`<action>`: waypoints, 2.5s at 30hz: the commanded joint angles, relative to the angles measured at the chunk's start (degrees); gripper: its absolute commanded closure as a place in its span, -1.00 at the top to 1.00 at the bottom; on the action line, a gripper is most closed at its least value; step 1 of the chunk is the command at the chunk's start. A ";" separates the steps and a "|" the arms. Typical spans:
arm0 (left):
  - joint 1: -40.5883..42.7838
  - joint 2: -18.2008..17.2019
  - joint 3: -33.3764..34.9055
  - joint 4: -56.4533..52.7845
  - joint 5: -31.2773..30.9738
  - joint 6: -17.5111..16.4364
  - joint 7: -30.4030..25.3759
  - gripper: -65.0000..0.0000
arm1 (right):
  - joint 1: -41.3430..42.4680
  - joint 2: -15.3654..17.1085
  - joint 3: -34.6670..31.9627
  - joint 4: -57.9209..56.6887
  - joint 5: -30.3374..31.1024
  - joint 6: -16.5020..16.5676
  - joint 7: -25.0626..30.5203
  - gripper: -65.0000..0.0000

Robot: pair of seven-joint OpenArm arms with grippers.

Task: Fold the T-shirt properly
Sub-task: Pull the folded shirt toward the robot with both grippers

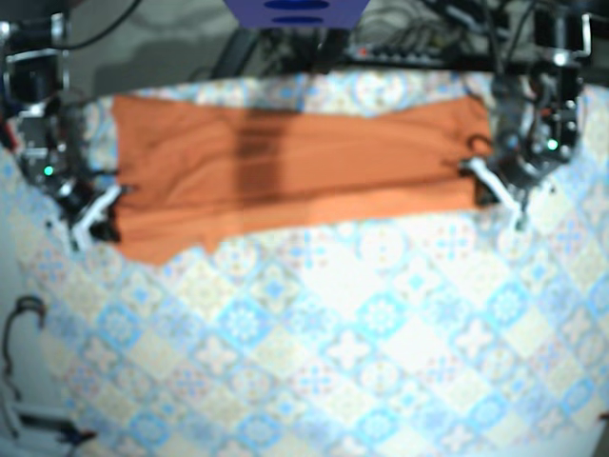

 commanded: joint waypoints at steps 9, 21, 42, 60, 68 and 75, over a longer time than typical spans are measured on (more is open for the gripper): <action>2.46 -3.22 -0.53 0.72 0.90 0.24 -3.45 -1.00 | -1.77 2.56 0.58 2.93 0.73 -0.35 1.56 -0.96; 6.32 -3.14 -0.53 0.80 4.77 0.24 -6.53 -1.00 | -4.50 2.74 0.58 3.46 0.73 -0.35 1.65 -0.96; 7.47 -3.84 -0.62 1.07 4.68 0.24 -6.61 -1.00 | -13.82 5.02 7.70 12.25 0.55 -0.35 1.12 -0.96; 7.55 -3.84 -0.62 0.80 7.76 0.33 -6.61 -1.00 | -16.63 4.76 7.61 13.21 0.55 -0.35 1.12 -0.96; 7.55 -3.75 -0.62 0.98 7.49 0.33 -6.61 -1.00 | -20.32 4.76 7.70 17.17 0.55 -0.70 1.21 -0.96; 8.43 -3.75 -0.62 1.16 7.49 0.33 -6.97 -1.00 | -23.66 4.67 9.55 19.72 0.55 -0.70 1.21 -0.96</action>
